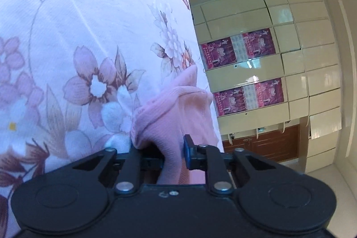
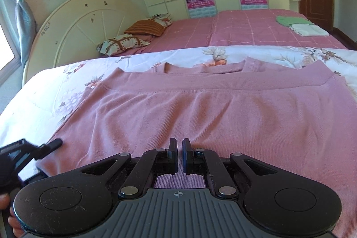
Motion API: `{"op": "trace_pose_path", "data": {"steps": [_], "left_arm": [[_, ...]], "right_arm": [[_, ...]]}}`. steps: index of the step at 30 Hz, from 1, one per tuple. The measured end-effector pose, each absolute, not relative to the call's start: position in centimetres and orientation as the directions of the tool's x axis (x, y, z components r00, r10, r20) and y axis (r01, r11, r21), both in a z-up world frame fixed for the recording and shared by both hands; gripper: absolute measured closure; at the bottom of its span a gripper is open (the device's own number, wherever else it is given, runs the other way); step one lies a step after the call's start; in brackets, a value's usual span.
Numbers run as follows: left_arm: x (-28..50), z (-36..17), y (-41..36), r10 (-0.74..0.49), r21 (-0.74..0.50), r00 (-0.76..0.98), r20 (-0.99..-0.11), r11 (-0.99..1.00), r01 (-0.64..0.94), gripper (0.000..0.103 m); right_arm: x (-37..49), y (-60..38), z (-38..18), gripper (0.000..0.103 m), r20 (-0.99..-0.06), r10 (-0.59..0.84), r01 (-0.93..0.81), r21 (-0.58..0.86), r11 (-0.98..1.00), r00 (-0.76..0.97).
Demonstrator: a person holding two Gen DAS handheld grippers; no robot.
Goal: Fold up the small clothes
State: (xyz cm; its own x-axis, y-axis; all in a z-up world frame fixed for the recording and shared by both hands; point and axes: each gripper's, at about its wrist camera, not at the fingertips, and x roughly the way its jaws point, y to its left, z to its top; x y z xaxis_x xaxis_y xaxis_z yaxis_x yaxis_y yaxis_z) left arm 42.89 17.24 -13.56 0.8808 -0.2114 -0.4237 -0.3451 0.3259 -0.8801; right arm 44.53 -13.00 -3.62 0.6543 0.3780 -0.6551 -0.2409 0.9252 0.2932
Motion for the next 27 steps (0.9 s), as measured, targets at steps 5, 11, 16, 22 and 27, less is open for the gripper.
{"op": "trace_pose_path", "data": {"steps": [5, 11, 16, 22, 27], "left_arm": [[40.9, -10.9, 16.8, -0.209, -0.901, 0.927, -0.31, 0.377, -0.217, 0.096], [42.4, -13.5, 17.8, -0.244, -0.858, 0.861, -0.446, 0.392, -0.333, 0.09], [42.6, -8.1, 15.2, -0.245, -0.797, 0.888, -0.39, 0.572, -0.192, 0.096], [45.1, 0.7, 3.8, -0.402, -0.555, 0.826, -0.395, 0.821, 0.134, 0.096], [45.9, 1.1, -8.0, -0.517, -0.443, 0.711, -0.476, 0.84, 0.314, 0.096]], "right_arm": [[45.1, -12.2, -5.3, 0.101, -0.701, 0.342, -0.273, 0.215, 0.938, 0.626], [45.0, -12.3, -6.1, 0.101, -0.684, 0.343, -0.281, 0.206, 0.937, 0.643], [45.6, -13.5, -6.0, 0.101, -0.676, 0.389, -0.271, 0.279, 0.921, 0.625], [44.7, -18.4, -4.5, 0.101, -0.599, 0.456, -0.194, 0.45, 0.872, 0.658], [41.5, -28.3, -3.0, 0.101, -0.535, 0.394, -0.041, 0.555, 0.831, 0.747]]}}
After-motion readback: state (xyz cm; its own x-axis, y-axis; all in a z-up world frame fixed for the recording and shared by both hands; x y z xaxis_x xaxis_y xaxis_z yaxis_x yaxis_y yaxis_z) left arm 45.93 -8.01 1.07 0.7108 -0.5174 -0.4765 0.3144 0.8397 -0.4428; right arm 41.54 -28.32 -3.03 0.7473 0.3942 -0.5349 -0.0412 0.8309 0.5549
